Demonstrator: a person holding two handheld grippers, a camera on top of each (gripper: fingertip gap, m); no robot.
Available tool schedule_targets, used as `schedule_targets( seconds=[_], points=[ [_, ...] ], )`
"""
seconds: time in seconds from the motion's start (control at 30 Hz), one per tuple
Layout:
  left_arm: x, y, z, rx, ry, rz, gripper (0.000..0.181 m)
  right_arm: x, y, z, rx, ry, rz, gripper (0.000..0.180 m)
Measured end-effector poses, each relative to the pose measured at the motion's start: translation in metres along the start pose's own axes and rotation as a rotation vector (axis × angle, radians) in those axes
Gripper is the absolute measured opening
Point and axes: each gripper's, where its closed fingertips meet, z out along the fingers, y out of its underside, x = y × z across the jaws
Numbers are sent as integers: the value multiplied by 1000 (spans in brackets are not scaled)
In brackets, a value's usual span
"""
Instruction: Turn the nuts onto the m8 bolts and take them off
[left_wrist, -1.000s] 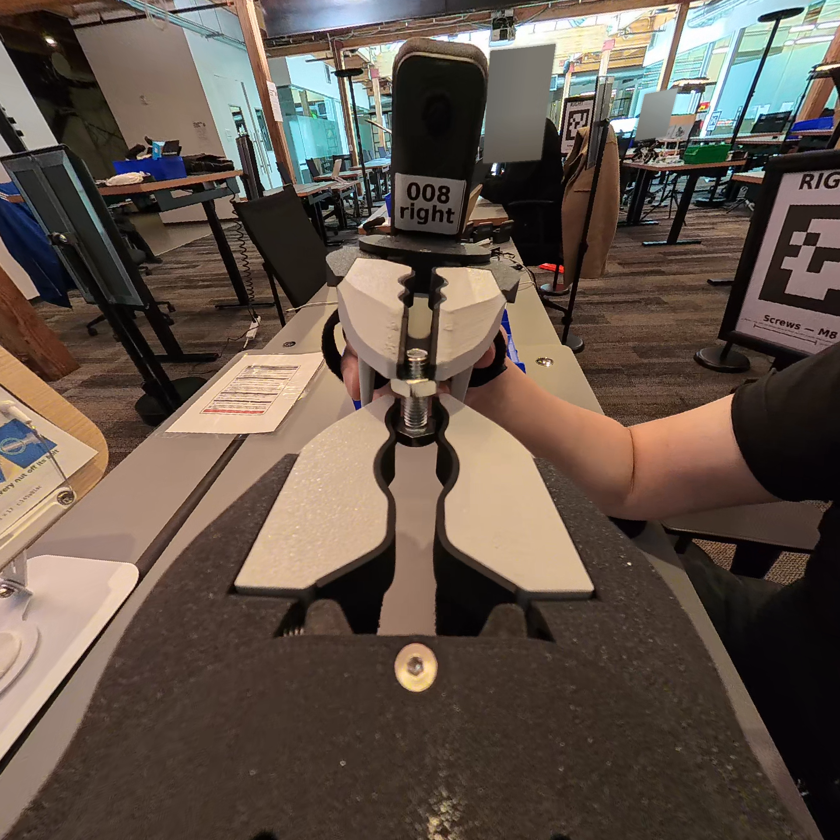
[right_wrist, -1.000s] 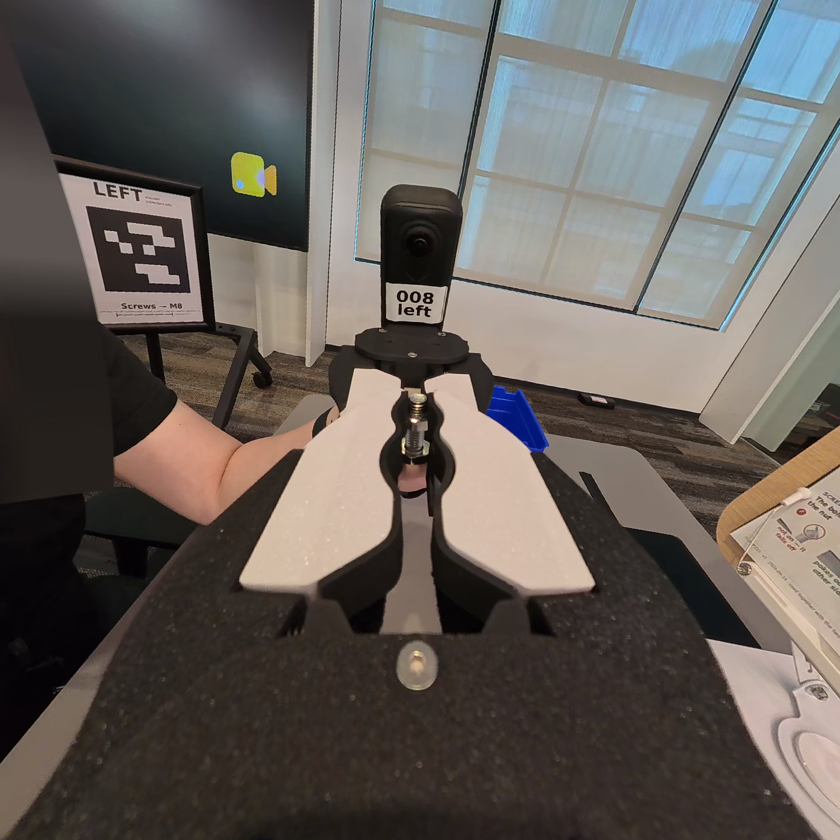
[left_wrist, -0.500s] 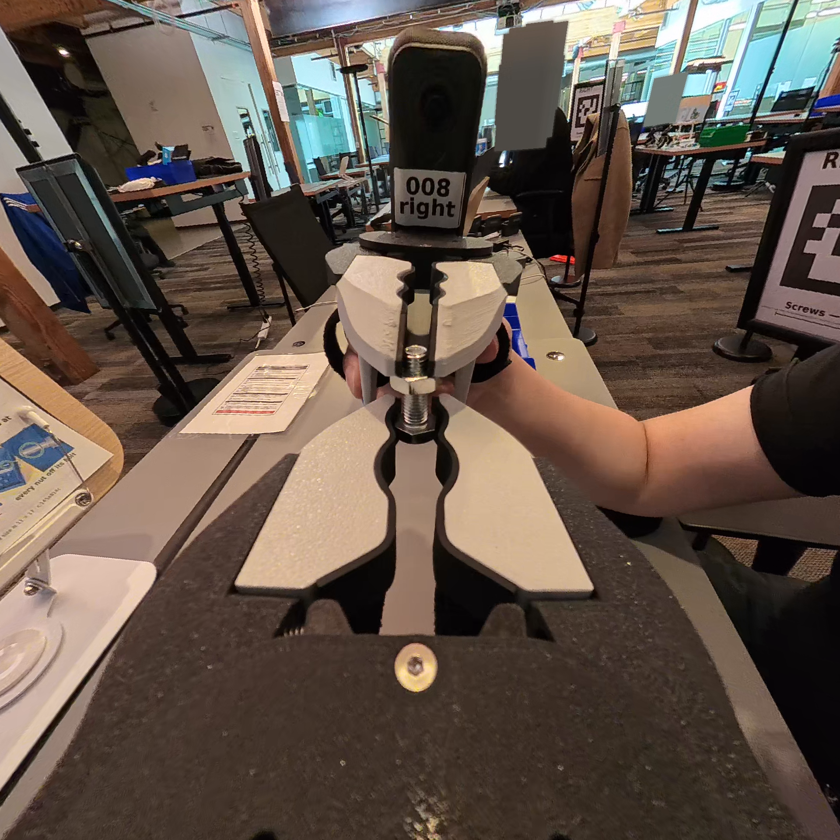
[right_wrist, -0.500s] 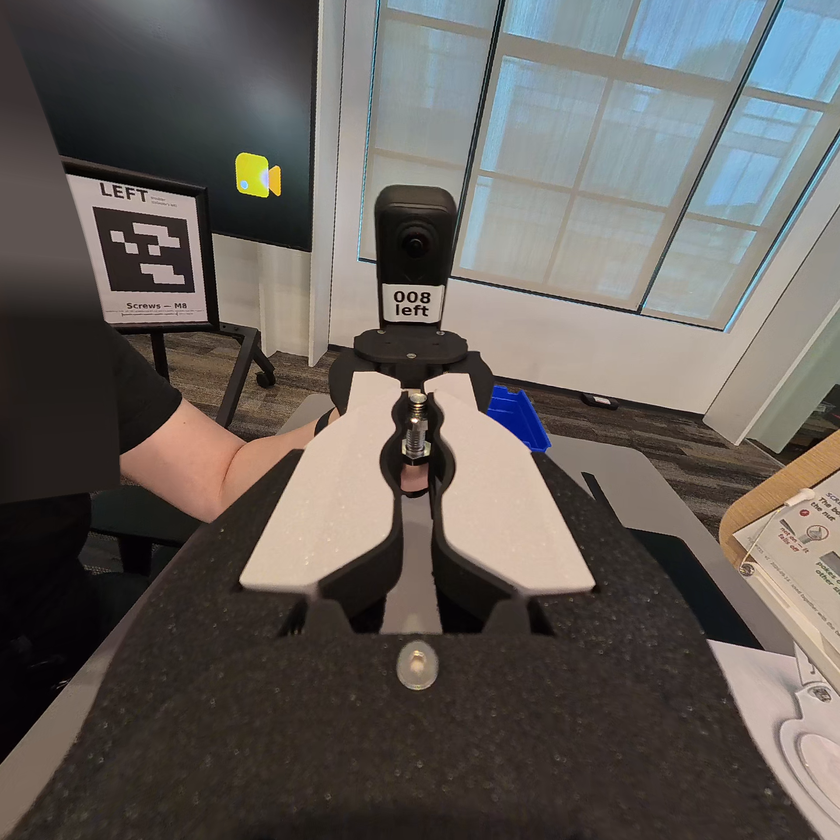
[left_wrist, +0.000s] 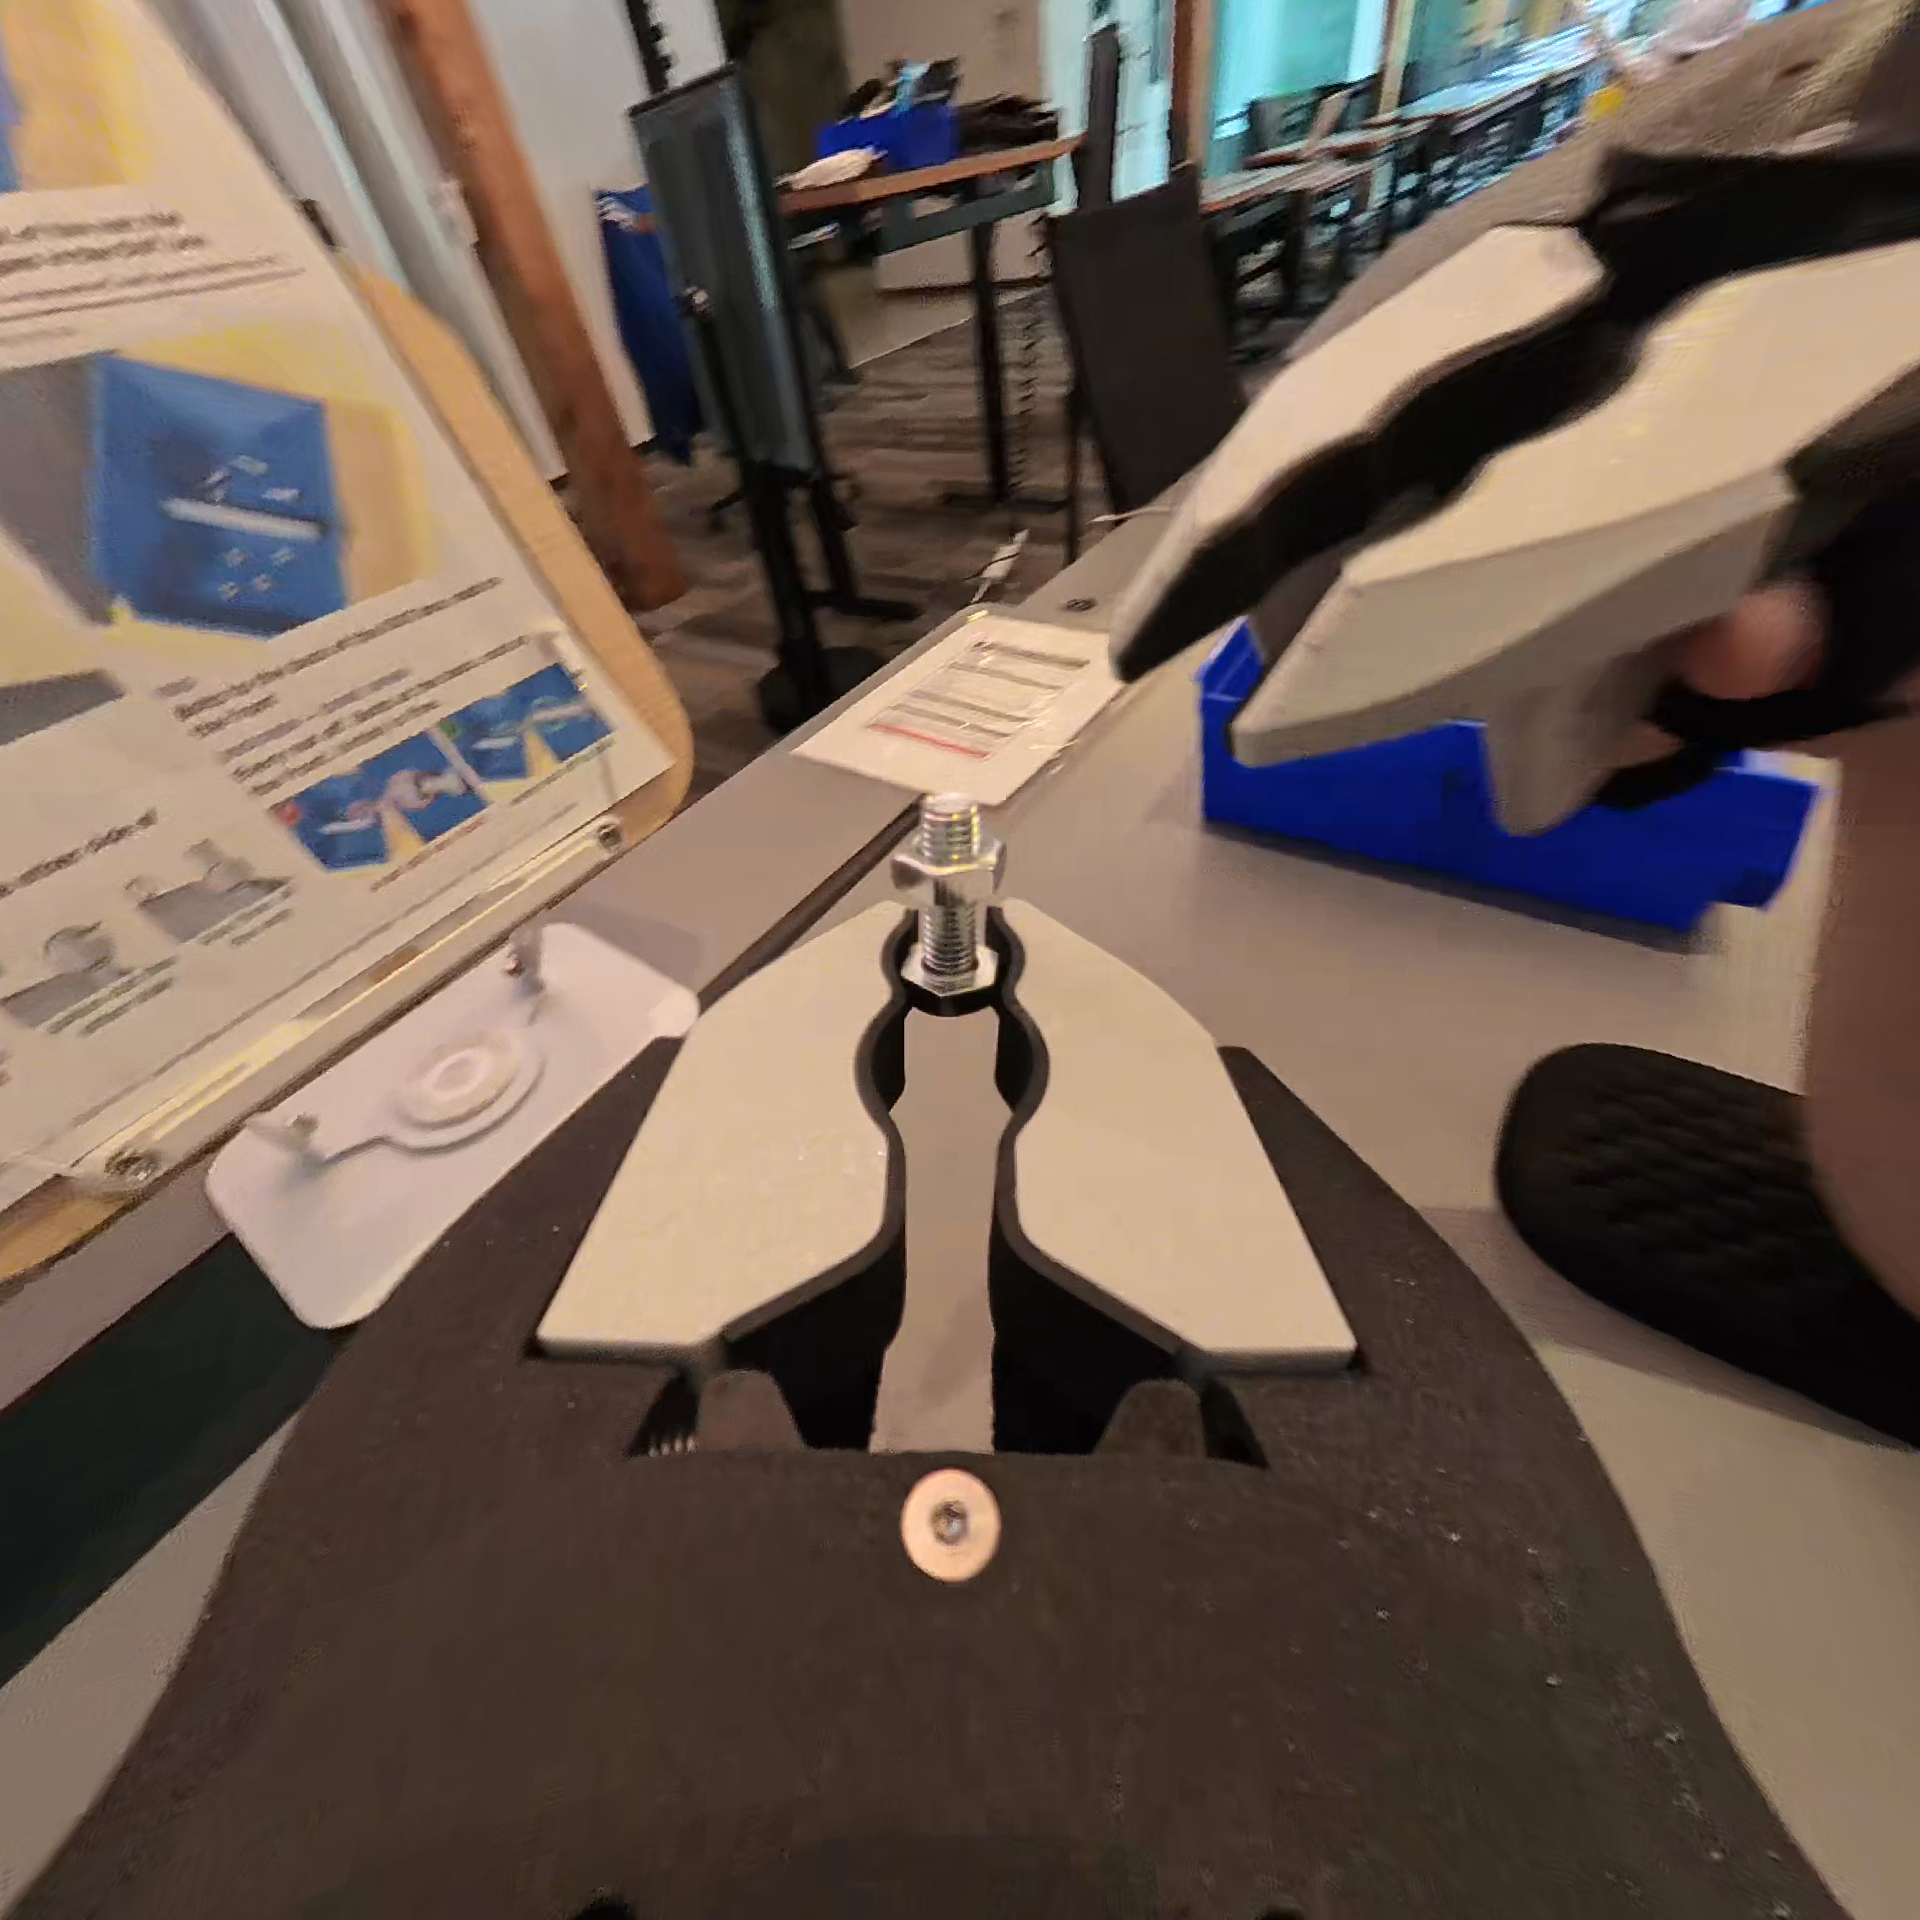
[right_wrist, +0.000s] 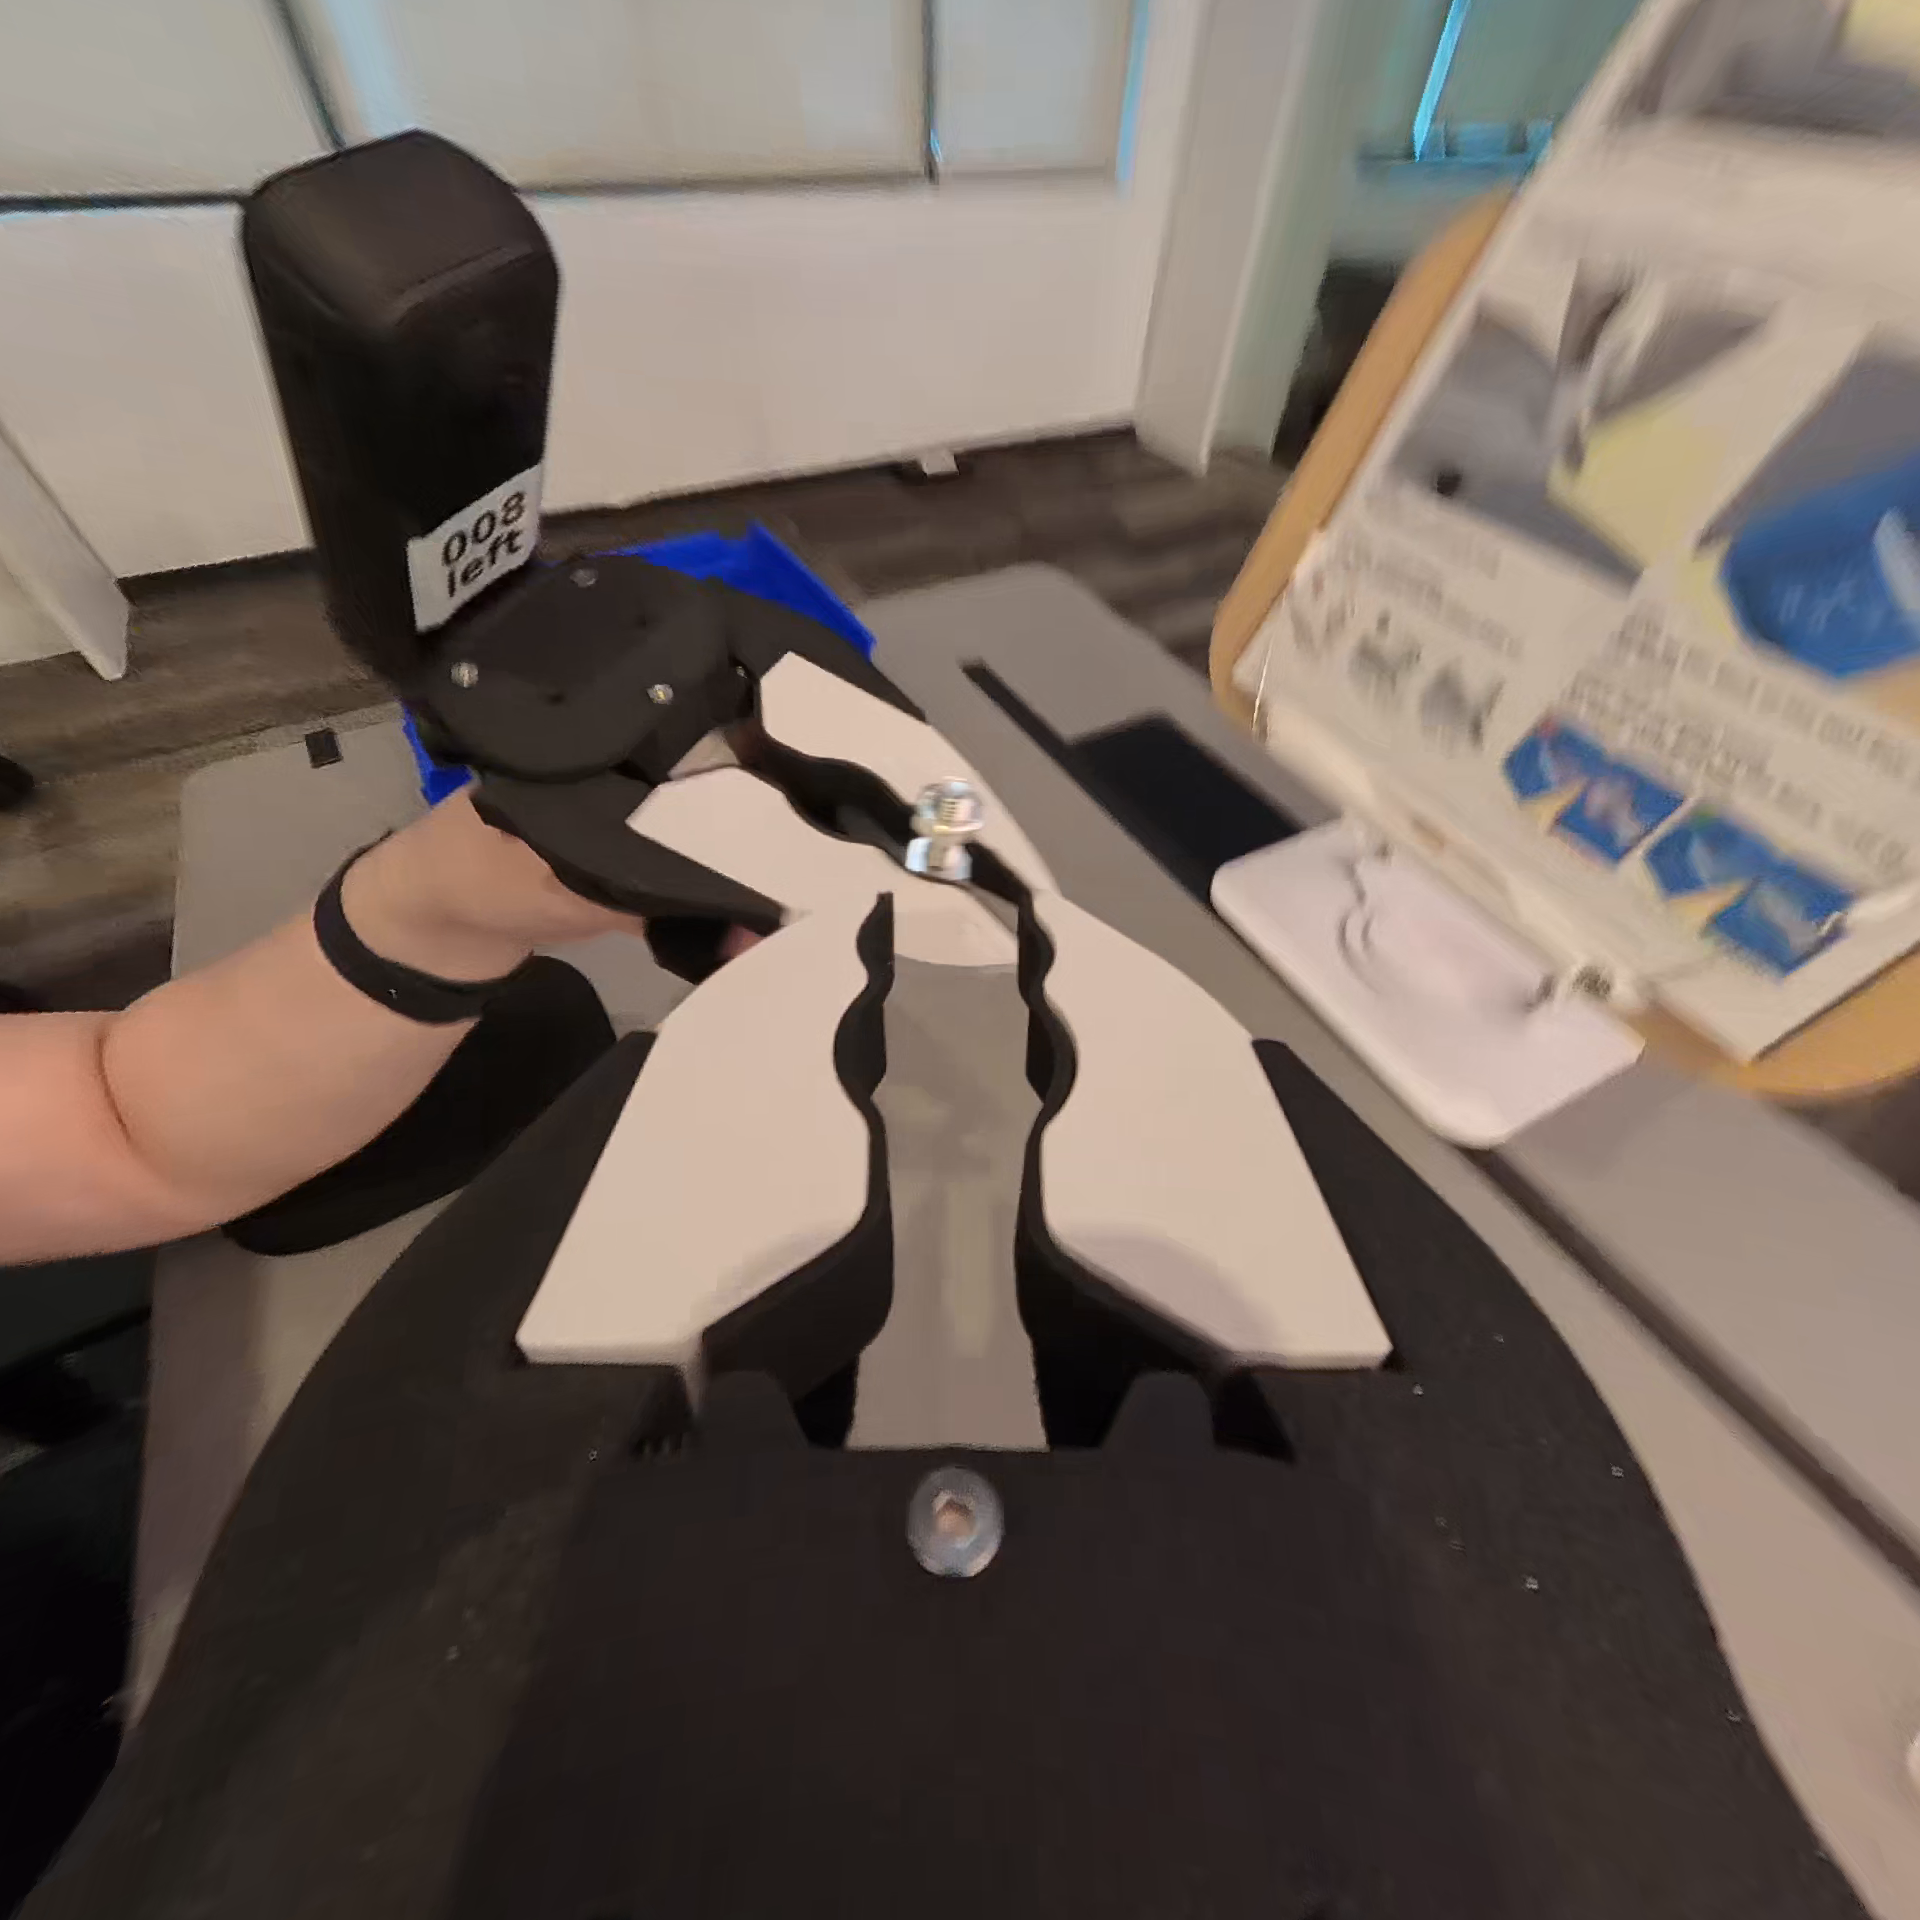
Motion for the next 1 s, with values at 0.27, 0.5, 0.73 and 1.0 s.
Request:
schedule_targets(
  seconds=[0.27,0.5,0.73,1.0],
  points=[
    [-10,22,24,-60,-151,-1,12,15,21,38,-84,78,69,26],
    [-6,17,22,-43,-136,-12,12,24,19,36,-44,85,95,25],
    [-5,11,17,-17,-111,-44,12,25,21,27,-60,41,88,24],
    [9,0,13,45,17,-128,12,12,5,28,37,-28,72,23]
  ],
)
